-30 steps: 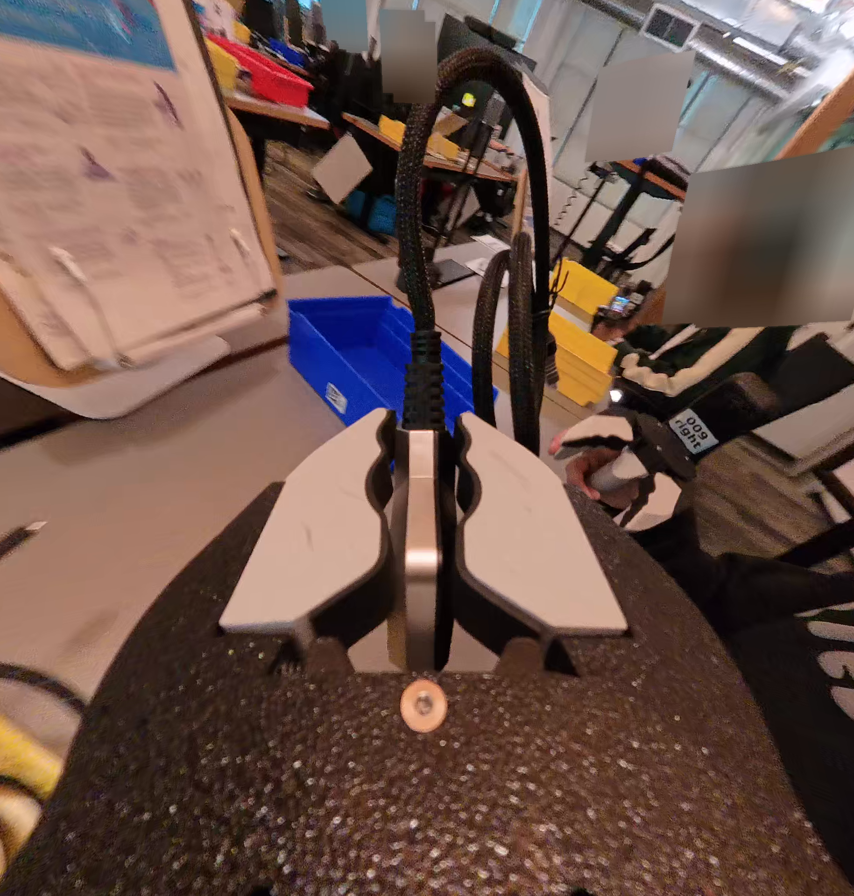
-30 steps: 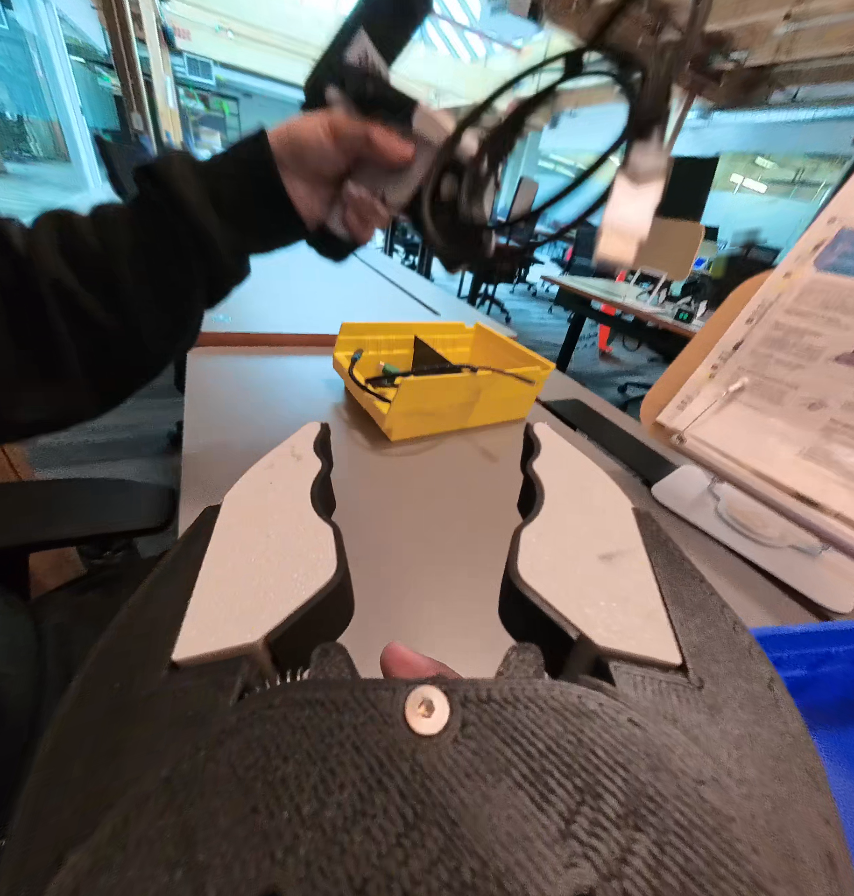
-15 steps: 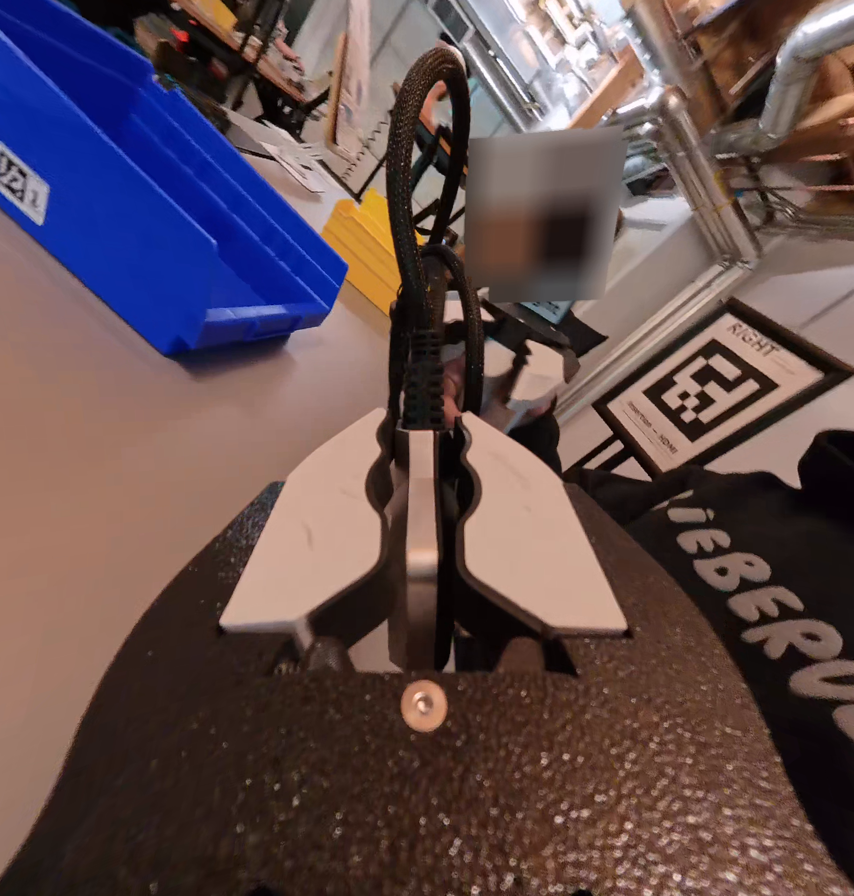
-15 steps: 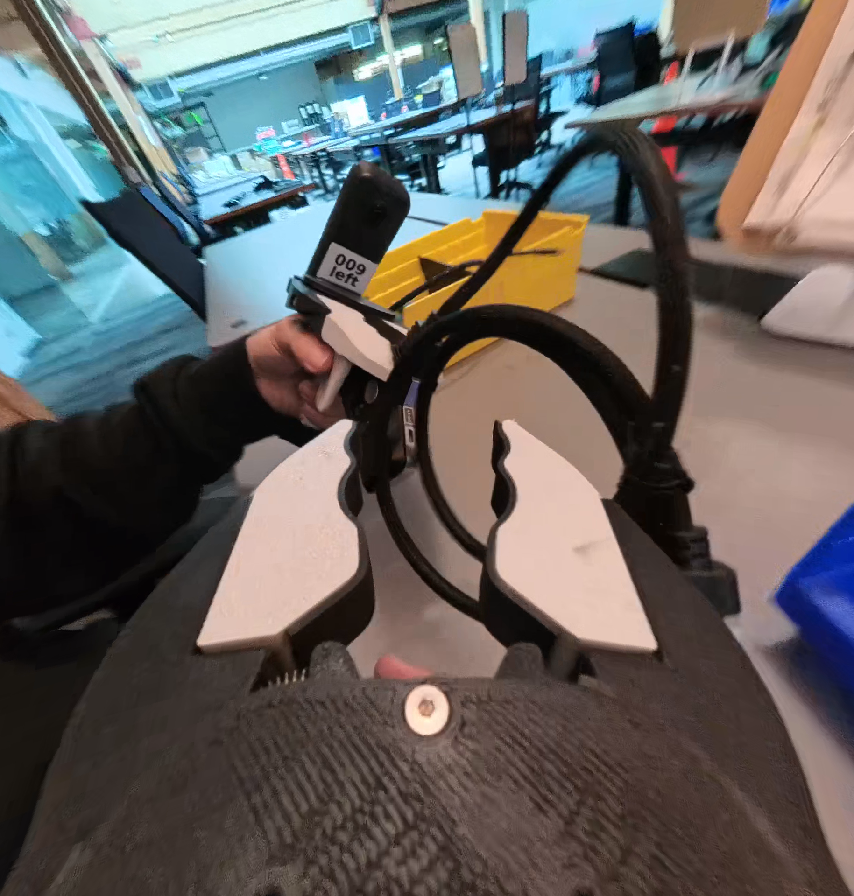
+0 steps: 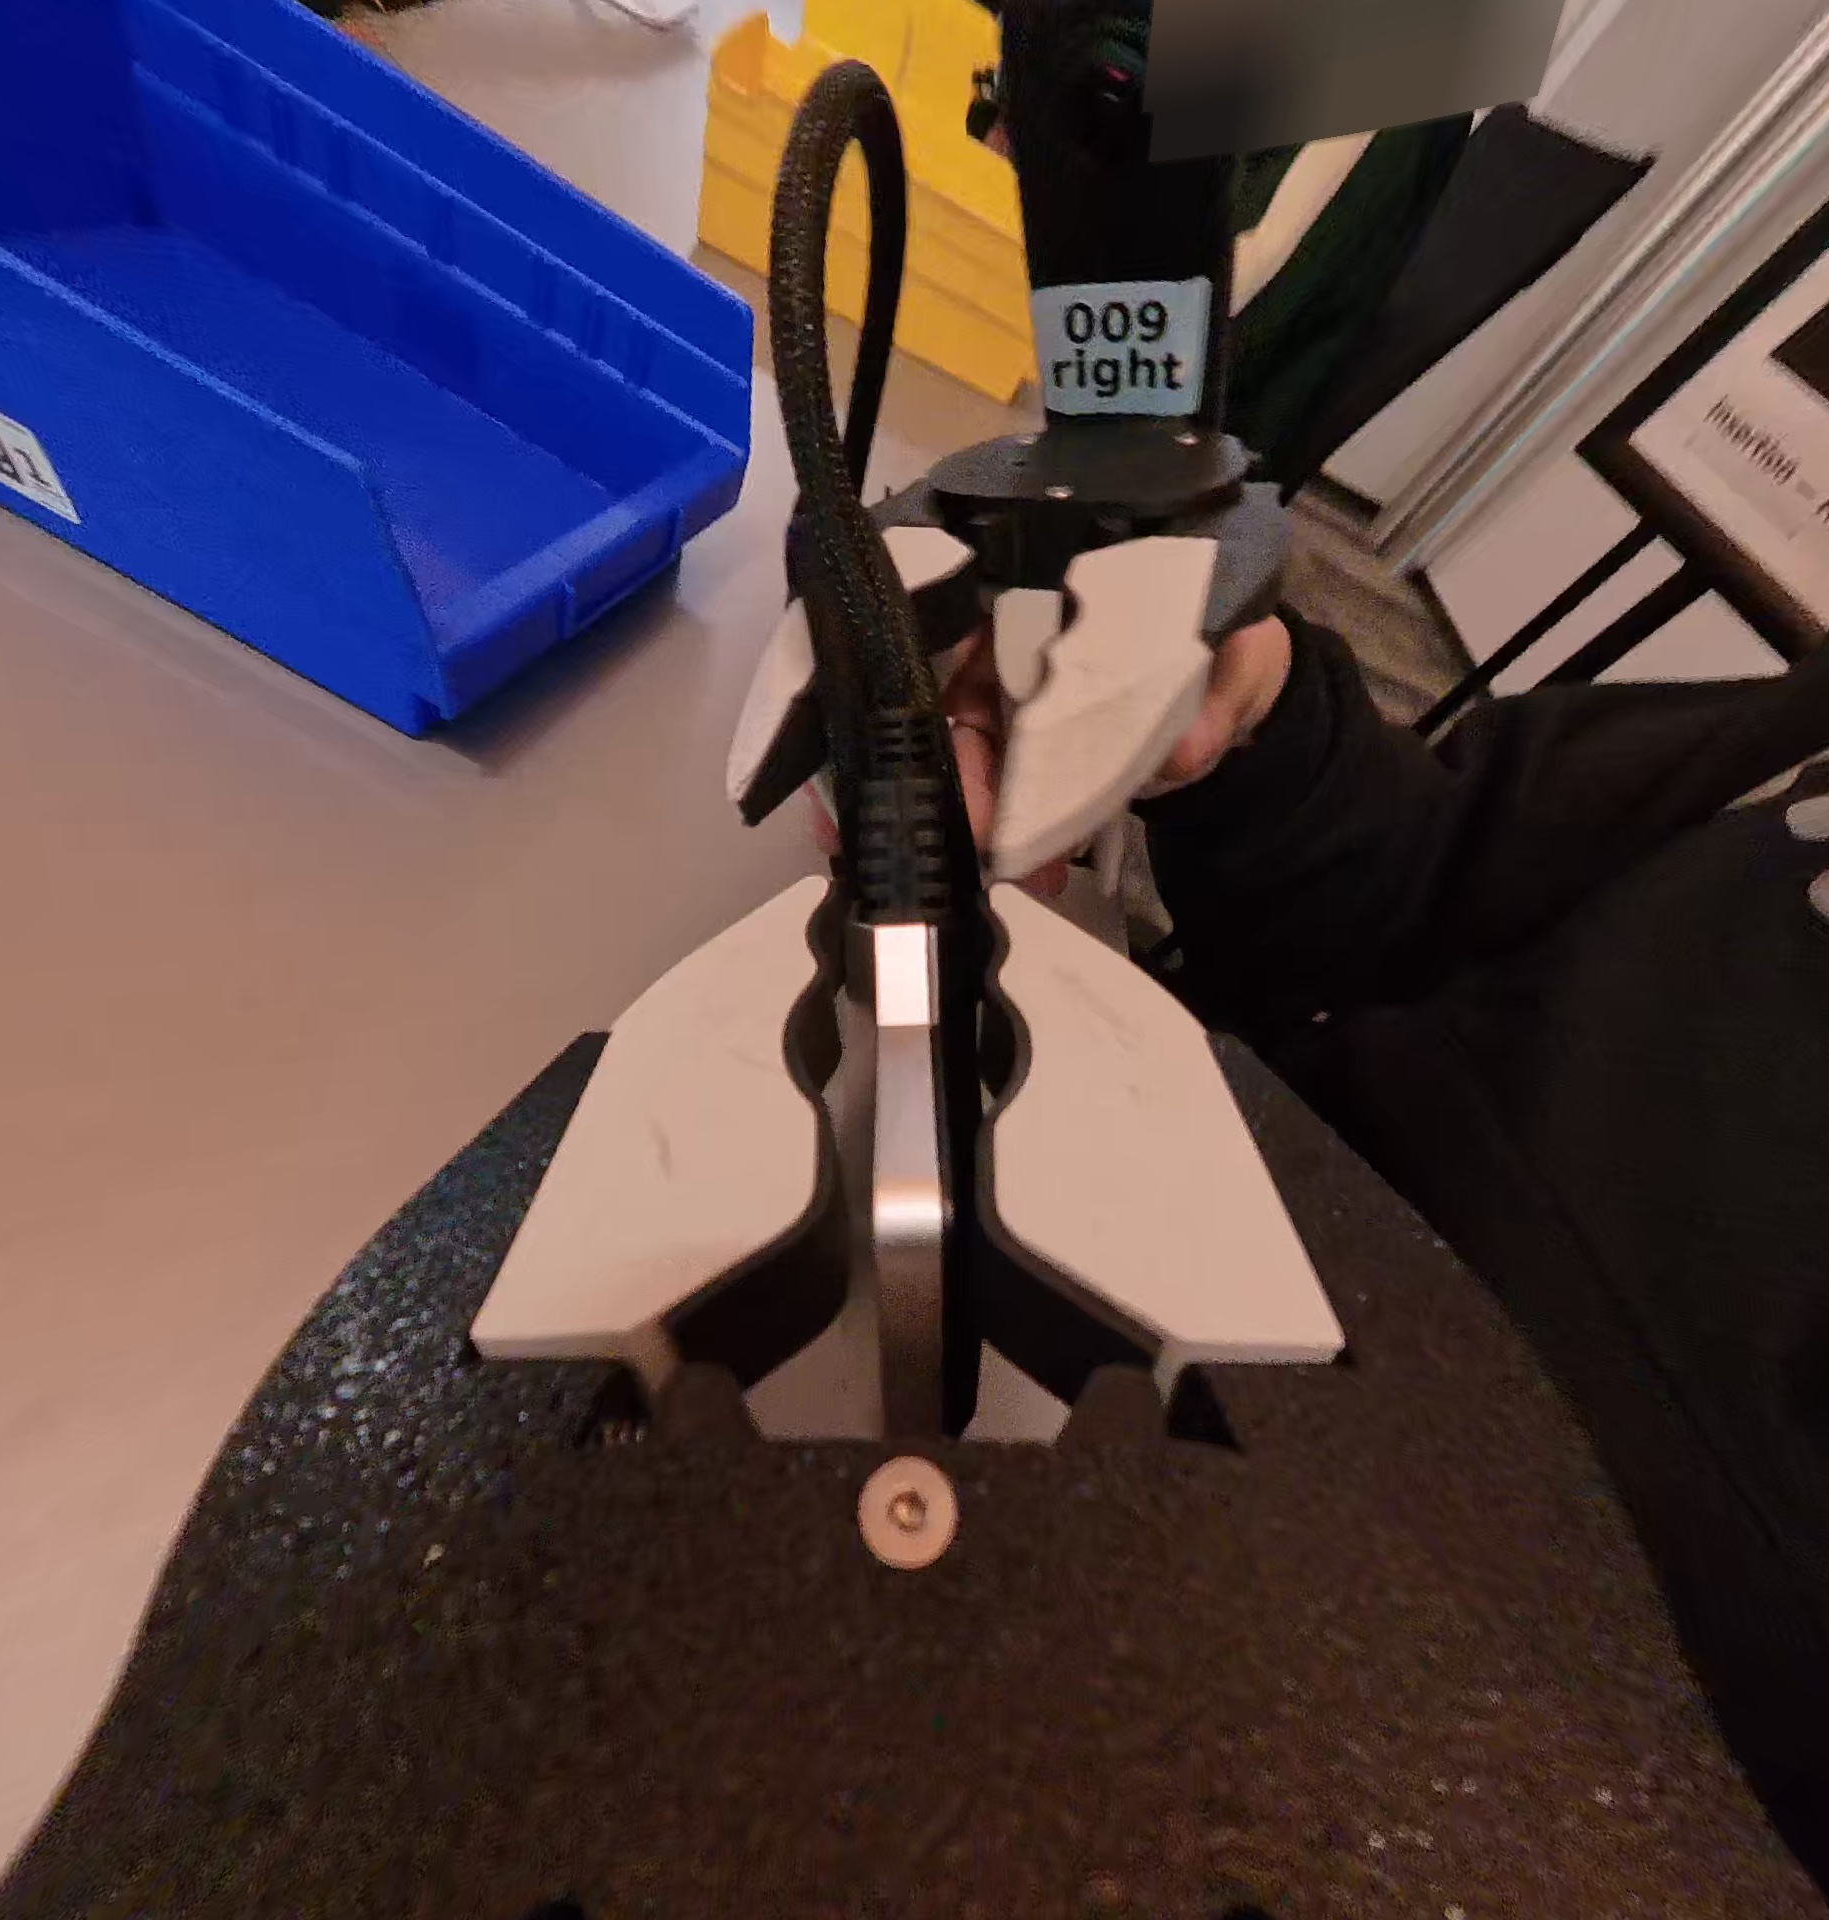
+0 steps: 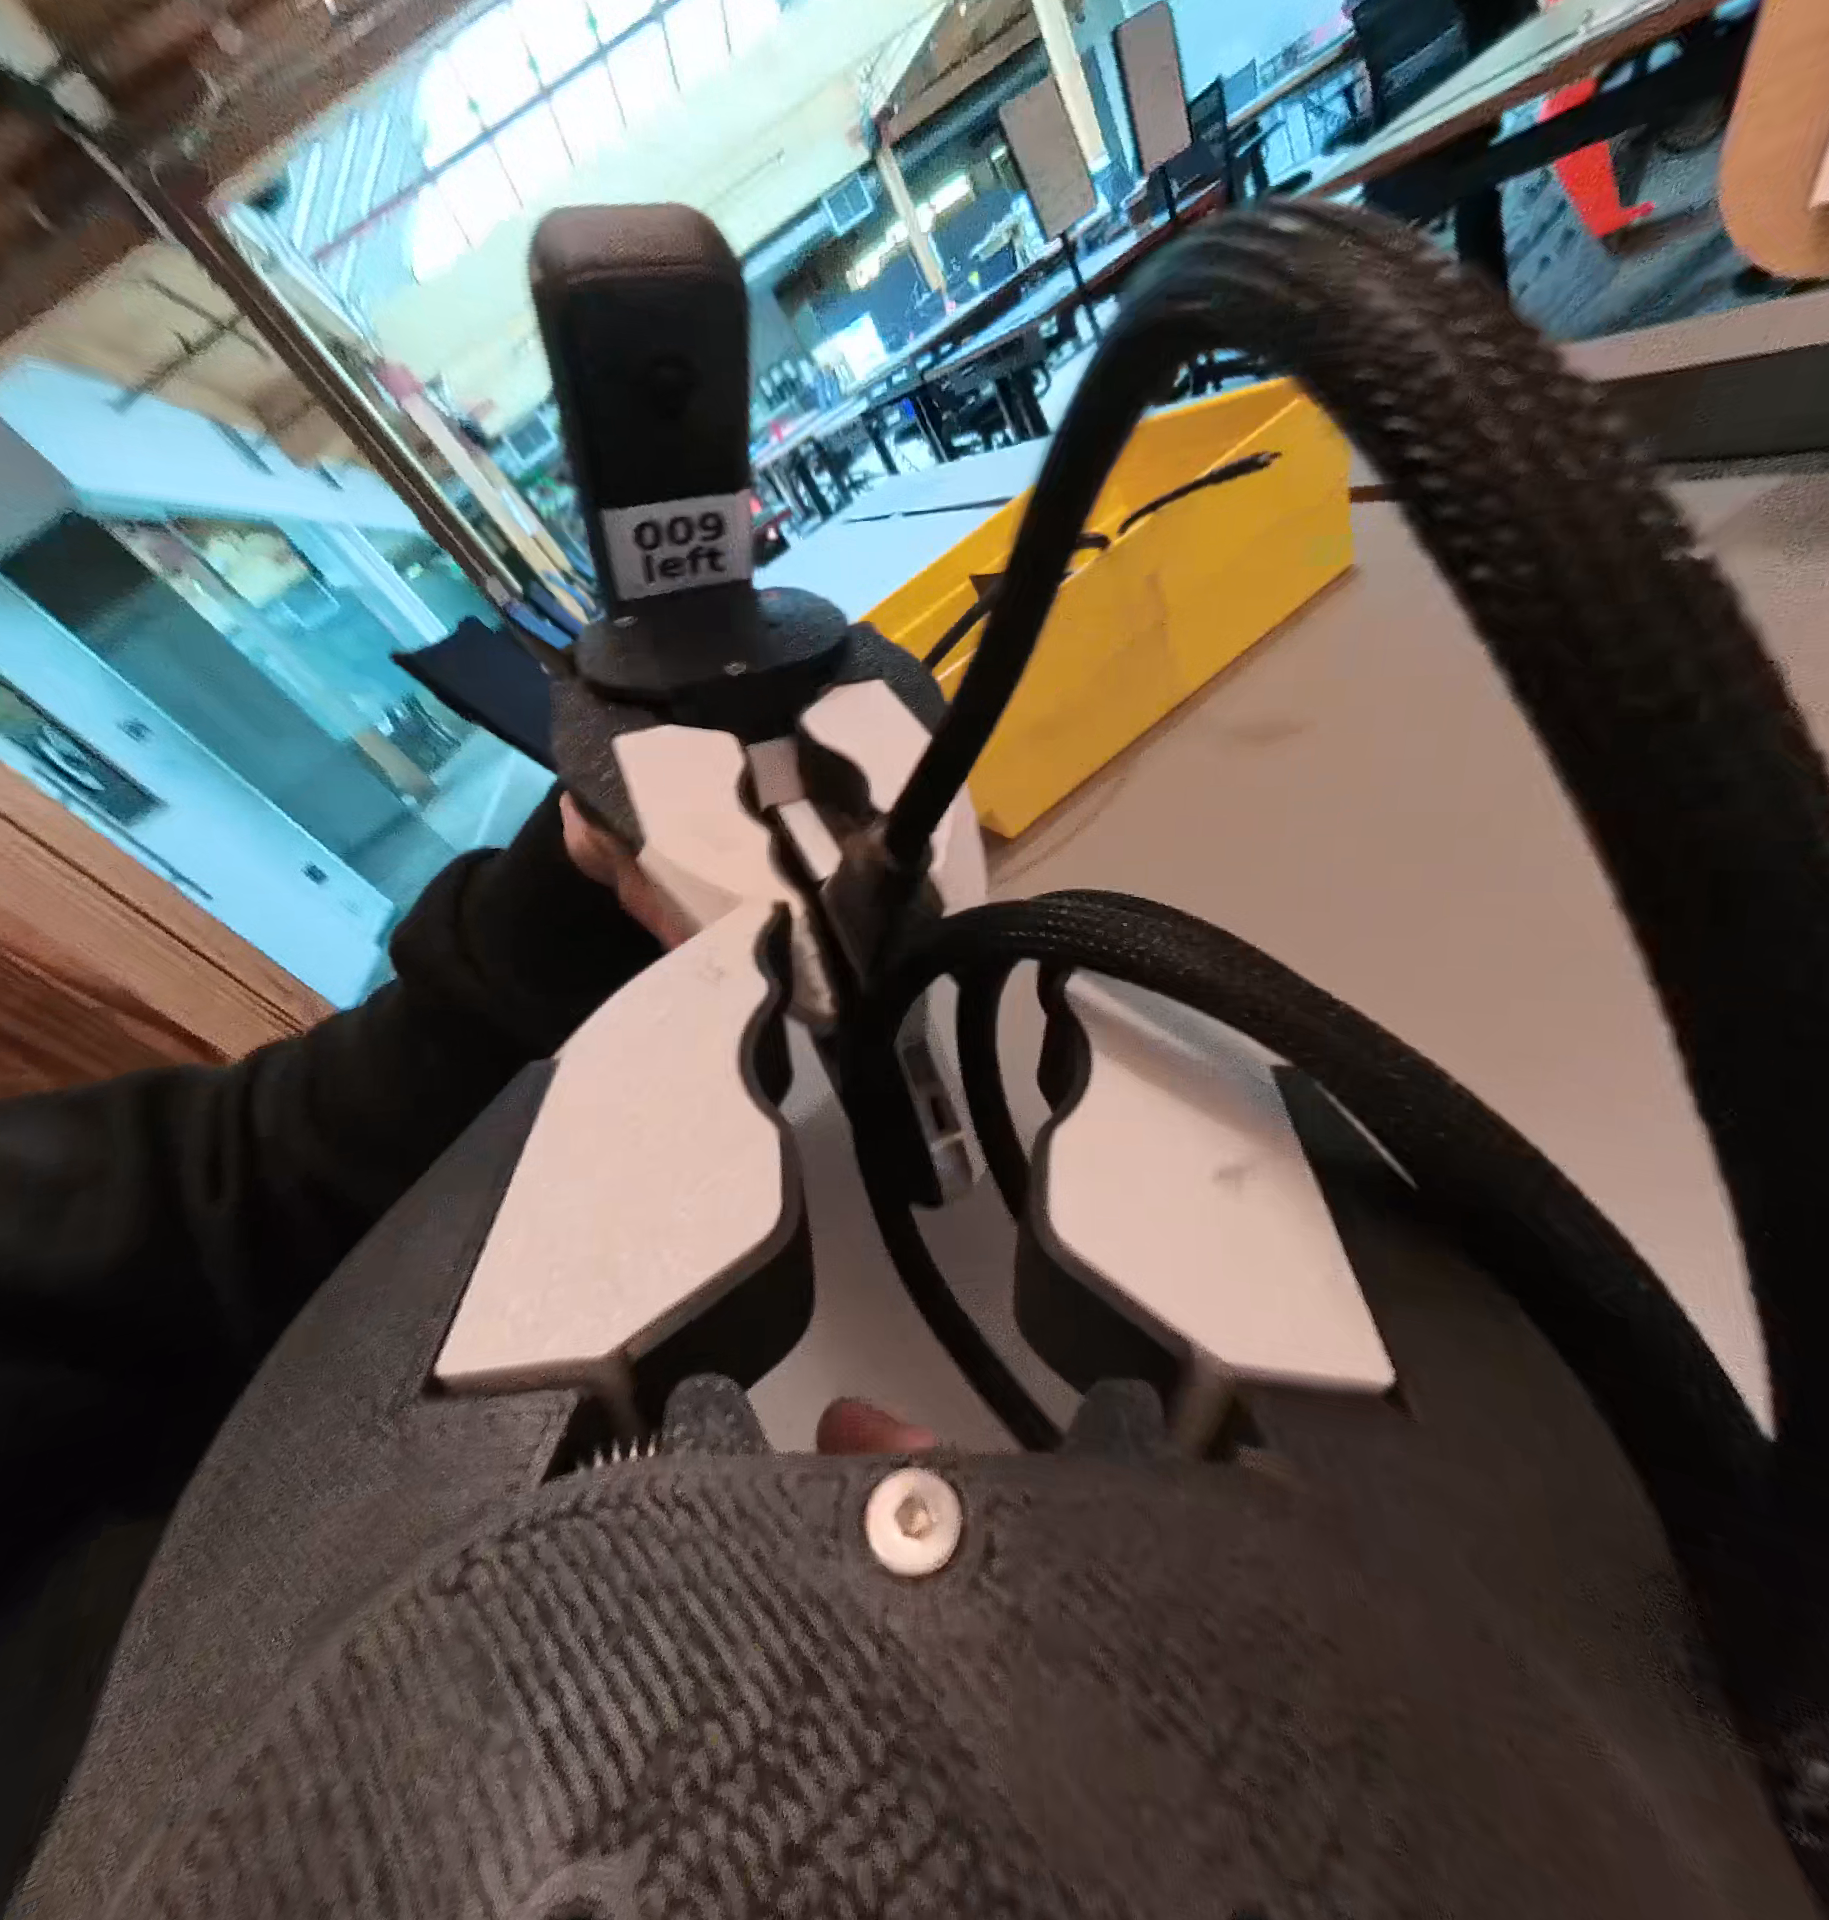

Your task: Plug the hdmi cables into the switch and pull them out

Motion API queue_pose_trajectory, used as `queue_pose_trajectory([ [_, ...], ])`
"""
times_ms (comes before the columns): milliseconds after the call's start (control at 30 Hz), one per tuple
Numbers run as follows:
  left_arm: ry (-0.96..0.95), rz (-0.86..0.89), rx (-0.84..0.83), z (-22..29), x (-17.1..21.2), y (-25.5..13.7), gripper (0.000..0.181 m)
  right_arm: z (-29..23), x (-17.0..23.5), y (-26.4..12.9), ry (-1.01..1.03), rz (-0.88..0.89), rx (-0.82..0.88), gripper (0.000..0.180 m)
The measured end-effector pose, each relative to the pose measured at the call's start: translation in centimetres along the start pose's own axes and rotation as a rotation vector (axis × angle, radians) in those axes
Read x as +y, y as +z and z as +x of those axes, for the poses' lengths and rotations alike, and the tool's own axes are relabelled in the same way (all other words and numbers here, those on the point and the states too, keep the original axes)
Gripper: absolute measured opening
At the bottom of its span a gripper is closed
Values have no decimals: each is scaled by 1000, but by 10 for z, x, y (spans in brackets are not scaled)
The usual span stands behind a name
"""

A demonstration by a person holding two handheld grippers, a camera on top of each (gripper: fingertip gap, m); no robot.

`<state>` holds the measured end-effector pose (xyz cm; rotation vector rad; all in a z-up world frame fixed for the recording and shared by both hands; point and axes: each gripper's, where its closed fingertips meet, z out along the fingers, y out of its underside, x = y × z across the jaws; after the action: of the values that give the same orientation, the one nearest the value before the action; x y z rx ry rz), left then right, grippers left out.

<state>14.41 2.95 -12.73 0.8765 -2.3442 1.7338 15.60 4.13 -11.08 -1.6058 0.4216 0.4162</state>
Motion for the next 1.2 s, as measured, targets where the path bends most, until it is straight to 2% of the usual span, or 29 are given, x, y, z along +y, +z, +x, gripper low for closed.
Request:
queue_pose_trajectory([
  [33, 14, -25, -1, 1, 1, 2, 22, 3, -1, 1, 22, 22, -5, 35],
  [100, 38, -49, -12, 1, 1, 4, 22, -5, -3, 1, 51, 67, -96, 19],
  [267, 104, 9, -24, 5, -12, 0, 25, -10, -12, 0, 115, 132, -167, 17],
  [333, 162, 110, -105, 4, -30, -6, 42, -11, -23, -4, 205, 211, -208, 17],
  [367, 202, 159, -166, 3, -37, -11, 44, -11, -32, -9, 269, 278, -235, 17],
  [467, 292, 273, -346, 4, -45, -23, 66, -1, -54, -29, 489, 476, -298, 18],
  [533, 302, 288, -414, 4, -36, -19, 66, 5, -59, -36, 587, 548, -328, 16],
  [600, 260, 304, -397, 8, -28, -9, 63, 6, -58, -35, 629, 558, -344, 17],
  [633, 219, 327, -383, 10, -28, -6, 60, 6, -55, -31, 617, 543, -335, 17],
  [700, 105, 370, -370, 6, -27, -6, 32, 5, -49, -24, 609, 514, -306, 16],
  [767, -2, 404, -290, 7, -26, -5, 23, 1, -47, -21, 584, 501, -315, 17],
  [867, -138, 416, -216, 1, -16, -3, 21, 7, -40, -15, 512, 411, -219, 20],
  [900, -192, 445, -194, -3, -14, -5, 21, 9, -35, -12, 466, 351, -184, 29],
  [967, -381, 545, -97, -11, -14, -12, 20, 6, -25, -8, 380, 200, -145, 63],
  [1033, -512, 618, -25, -20, -12, -17, 20, -2, -17, -9, 274, 69, -129, 74],
  [1200, -677, 736, 127, -27, -18, -30, 21, -18, 7, -24, -161, -195, -68, 73],
])
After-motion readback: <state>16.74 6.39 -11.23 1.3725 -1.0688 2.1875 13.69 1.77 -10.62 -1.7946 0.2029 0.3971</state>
